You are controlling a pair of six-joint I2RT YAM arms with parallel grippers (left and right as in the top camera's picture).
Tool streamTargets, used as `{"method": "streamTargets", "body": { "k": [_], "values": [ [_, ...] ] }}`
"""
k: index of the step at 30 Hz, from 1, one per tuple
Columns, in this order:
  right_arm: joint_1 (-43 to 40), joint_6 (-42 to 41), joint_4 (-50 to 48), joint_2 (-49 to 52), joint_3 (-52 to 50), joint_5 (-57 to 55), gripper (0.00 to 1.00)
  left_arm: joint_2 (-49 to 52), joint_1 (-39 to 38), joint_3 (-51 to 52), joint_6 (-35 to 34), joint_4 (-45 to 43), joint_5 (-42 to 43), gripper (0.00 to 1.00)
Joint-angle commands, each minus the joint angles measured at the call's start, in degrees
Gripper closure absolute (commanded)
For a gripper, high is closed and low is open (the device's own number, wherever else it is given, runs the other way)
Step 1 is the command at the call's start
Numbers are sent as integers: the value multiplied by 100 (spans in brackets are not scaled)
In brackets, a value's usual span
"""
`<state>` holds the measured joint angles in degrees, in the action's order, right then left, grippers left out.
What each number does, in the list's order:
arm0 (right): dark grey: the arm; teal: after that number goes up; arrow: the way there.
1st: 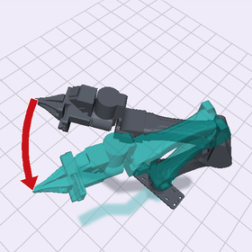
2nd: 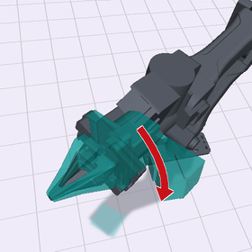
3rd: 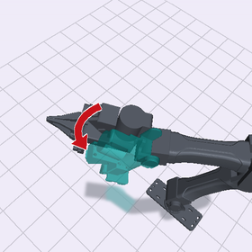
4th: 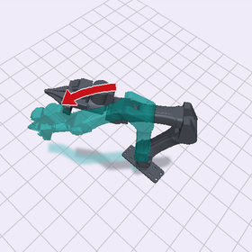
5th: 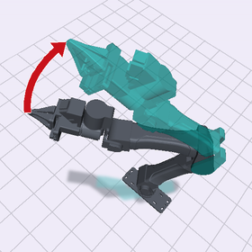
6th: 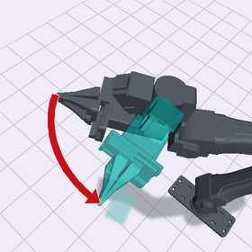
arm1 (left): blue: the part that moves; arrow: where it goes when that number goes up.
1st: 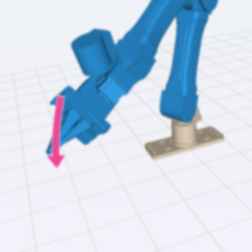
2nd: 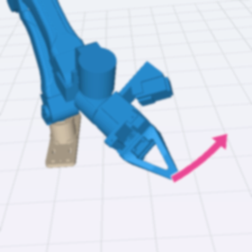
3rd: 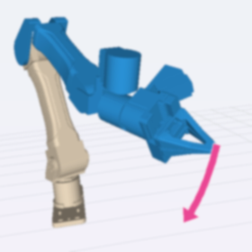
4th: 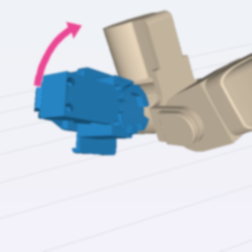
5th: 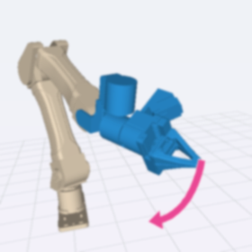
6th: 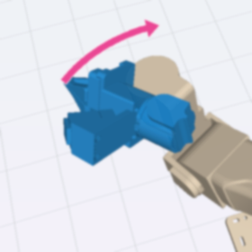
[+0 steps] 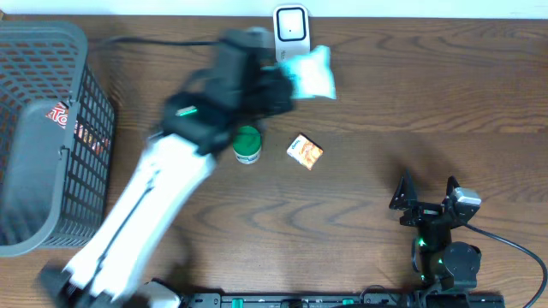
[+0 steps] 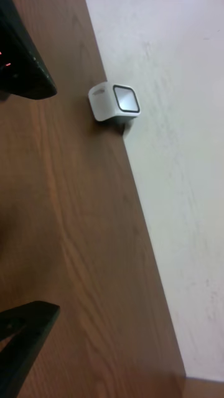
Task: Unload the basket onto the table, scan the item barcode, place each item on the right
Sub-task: 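Hold the mint-green pack before the scanner, then place it right of tissues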
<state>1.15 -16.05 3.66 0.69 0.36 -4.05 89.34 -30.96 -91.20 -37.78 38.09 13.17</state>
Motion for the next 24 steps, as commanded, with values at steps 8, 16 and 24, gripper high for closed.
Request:
{"method": "streamTargets", "body": {
  "k": [8,16,24],
  "values": [
    [33,46,22,-31,-4,9,1,2612,-955,44,-651,-973,-50,93],
    [33,46,22,-31,-4,9,1,3075,-1104,44,-645,-1161,238,92],
    [33,46,22,-31,-4,9,1,2535,-964,-186,74,-1158,527,0]
  ]
}}
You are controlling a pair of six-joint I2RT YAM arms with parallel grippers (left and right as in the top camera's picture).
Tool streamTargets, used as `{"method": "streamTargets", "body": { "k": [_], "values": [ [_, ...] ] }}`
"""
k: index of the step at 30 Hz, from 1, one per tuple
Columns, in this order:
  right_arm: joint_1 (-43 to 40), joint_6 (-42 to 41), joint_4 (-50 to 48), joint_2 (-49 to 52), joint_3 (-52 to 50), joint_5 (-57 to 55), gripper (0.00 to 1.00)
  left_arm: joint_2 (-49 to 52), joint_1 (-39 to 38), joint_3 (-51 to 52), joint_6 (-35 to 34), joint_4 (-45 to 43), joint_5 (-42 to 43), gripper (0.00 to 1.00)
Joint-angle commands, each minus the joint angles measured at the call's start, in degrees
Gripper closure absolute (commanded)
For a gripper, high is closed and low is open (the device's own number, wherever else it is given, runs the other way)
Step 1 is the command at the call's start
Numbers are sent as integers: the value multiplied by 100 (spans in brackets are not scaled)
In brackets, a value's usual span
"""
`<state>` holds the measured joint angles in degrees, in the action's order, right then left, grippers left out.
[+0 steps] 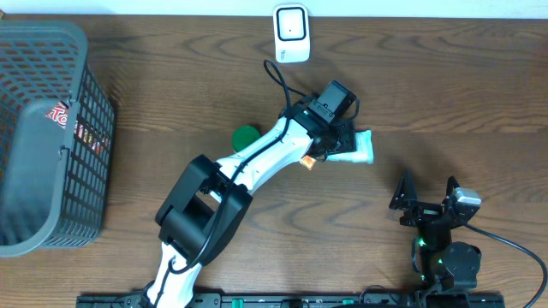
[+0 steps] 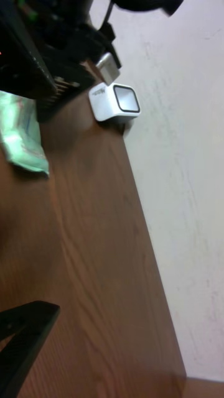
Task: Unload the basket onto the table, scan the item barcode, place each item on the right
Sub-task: 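Hold the mint-green pack before the scanner, then place it right of tissues, then reach into the basket and grasp the red TOP chocolate bar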
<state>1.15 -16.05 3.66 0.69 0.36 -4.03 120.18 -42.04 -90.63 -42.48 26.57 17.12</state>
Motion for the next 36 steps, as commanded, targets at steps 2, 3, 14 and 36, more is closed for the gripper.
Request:
{"method": "streamTargets", "body": {
  "k": [2,3,14,36],
  "values": [
    [33,46,22,-31,-4,7,1,-964,297,-389,890,7,129,2],
    [33,44,22,-31,-4,7,1,-1182,389,-472,1043,31,127,2],
    [33,46,22,-31,-4,7,1,-3956,2951,-946,2035,1215,-503,2],
    [33,46,22,-31,-4,7,1,-2879,7735,-935,2485,3152,-1088,2]
  ]
}}
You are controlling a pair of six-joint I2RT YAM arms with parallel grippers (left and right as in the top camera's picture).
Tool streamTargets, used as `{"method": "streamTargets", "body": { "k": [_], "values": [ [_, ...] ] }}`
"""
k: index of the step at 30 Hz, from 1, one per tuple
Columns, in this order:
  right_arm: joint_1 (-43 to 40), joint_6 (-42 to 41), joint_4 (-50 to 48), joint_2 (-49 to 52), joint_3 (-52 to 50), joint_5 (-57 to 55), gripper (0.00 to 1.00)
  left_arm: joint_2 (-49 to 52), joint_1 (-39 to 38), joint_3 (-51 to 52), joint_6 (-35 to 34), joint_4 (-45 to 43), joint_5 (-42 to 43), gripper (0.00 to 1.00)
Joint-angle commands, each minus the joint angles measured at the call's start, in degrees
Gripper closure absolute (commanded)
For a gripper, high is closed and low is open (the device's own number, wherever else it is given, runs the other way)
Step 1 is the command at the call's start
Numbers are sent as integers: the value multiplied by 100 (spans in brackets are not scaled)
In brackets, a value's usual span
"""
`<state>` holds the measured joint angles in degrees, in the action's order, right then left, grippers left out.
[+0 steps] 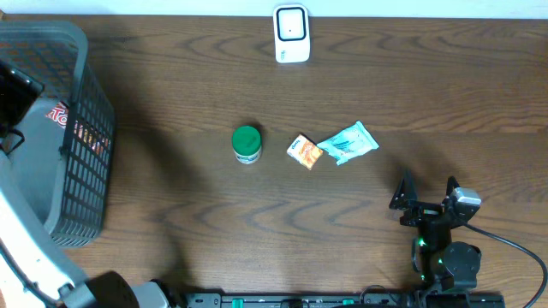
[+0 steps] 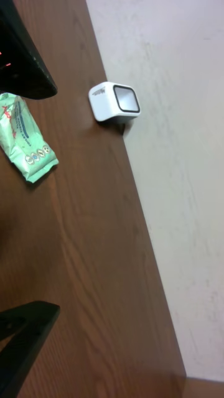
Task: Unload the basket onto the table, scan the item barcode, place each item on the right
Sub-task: 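Reach into the basket and grasp the red TOP chocolate bar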
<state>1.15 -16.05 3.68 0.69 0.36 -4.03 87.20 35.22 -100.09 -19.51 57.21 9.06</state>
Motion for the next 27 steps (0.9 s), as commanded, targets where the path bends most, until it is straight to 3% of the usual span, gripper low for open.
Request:
{"method": "streamTargets", "body": {
  "k": [1,14,27],
  "values": [
    [33,46,20,-31,-4,7,1,612,4,11,188,111,-382,2],
    [33,46,20,-31,-4,7,1,2341,4,11,168,-162,-387,2],
    [33,46,20,-31,-4,7,1,3296,-264,11,168,-769,-378,2]
  ]
}}
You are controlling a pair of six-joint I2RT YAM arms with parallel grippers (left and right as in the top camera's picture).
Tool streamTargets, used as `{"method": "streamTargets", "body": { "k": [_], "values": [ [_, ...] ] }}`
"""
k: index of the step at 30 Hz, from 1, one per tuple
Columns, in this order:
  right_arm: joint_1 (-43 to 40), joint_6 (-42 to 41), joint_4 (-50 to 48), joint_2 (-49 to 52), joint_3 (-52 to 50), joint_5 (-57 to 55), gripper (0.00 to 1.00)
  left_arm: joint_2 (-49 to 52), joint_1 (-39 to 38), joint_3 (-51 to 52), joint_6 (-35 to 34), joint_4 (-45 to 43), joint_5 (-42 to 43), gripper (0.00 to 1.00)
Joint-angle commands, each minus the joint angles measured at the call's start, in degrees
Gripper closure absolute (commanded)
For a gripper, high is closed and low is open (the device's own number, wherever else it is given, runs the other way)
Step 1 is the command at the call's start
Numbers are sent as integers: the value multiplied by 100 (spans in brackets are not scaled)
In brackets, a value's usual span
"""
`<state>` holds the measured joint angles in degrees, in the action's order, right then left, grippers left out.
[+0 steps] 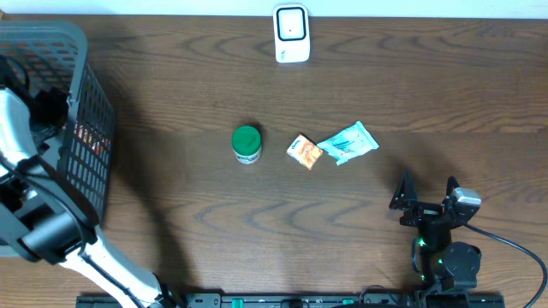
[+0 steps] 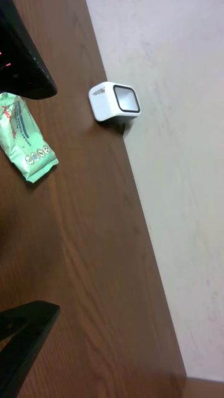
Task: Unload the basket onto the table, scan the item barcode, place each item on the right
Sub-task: 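Reach into the basket and grasp the red TOP chocolate bar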
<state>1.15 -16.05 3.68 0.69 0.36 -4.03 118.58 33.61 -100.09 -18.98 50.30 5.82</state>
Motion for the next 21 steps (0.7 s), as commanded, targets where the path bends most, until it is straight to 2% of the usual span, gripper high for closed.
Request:
{"method": "streamTargets", "body": {
  "k": [1,17,18,19,21],
  "values": [
    [33,46,20,-31,-4,7,1,210,-129,11,116,-122,-52,2],
    [33,46,22,-31,-4,7,1,981,-181,57,74,-203,-144,2],
    [33,46,20,-31,-4,7,1,981,-179,59,74,-197,-153,0],
    [33,46,20,-31,-4,7,1,981,-181,59,74,-177,-212,10],
    [33,46,22,-31,-4,7,1,979,-179,59,74,-142,-372,36]
  ]
}}
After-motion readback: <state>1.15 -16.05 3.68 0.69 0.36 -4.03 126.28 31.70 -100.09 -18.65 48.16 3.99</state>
